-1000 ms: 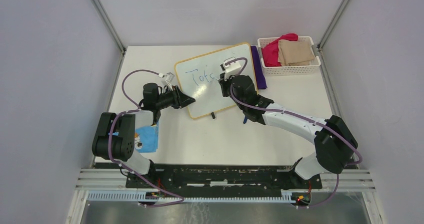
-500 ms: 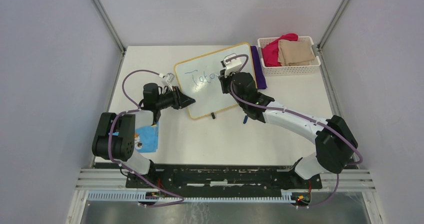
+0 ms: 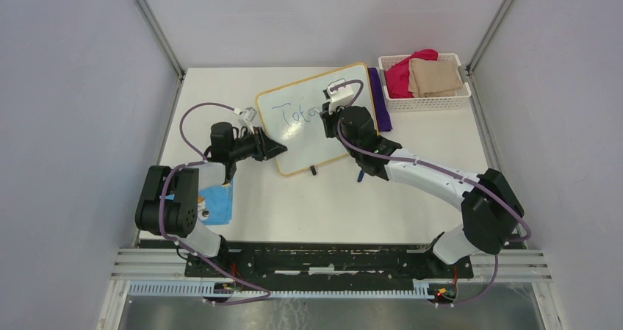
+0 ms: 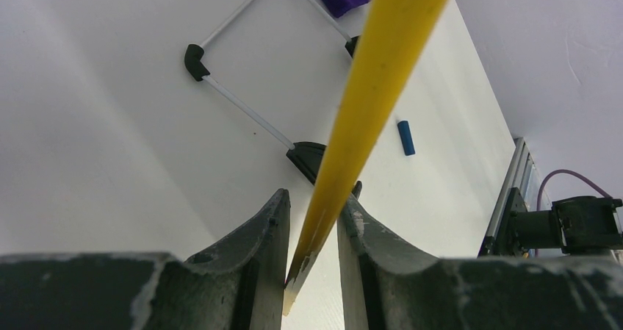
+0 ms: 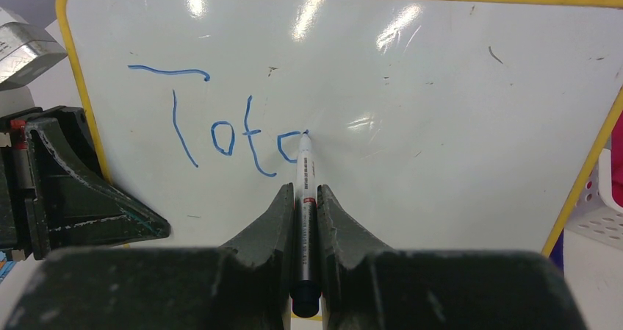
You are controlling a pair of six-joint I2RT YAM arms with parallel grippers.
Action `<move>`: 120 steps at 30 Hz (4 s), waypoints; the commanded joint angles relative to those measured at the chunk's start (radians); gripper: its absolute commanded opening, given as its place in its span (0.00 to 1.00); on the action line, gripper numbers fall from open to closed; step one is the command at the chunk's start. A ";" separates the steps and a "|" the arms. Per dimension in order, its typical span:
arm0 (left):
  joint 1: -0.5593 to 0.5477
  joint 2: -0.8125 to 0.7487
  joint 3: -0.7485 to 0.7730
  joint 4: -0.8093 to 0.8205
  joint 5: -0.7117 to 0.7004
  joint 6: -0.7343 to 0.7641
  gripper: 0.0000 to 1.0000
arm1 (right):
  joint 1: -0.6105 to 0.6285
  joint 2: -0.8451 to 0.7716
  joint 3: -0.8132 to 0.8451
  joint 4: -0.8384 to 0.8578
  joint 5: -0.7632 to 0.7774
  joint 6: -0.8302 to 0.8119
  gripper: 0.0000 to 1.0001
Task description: Write a sentence on the whiteboard
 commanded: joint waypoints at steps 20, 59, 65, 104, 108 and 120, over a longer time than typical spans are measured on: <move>-0.009 -0.023 0.023 0.001 -0.021 0.059 0.36 | -0.011 -0.100 -0.021 0.039 0.013 0.007 0.00; -0.014 -0.028 0.028 -0.017 -0.028 0.071 0.36 | -0.049 -0.038 -0.052 0.022 -0.001 0.028 0.00; -0.015 -0.030 0.028 -0.020 -0.030 0.072 0.36 | -0.056 -0.060 -0.085 0.021 0.030 0.028 0.00; -0.021 -0.032 0.032 -0.038 -0.036 0.086 0.36 | -0.099 -0.029 0.016 0.025 -0.043 0.020 0.00; -0.023 -0.031 0.033 -0.038 -0.036 0.085 0.35 | -0.100 -0.037 -0.012 0.023 -0.045 0.026 0.00; -0.024 -0.039 0.032 -0.043 -0.039 0.088 0.36 | -0.100 -0.076 -0.103 0.028 -0.064 0.050 0.00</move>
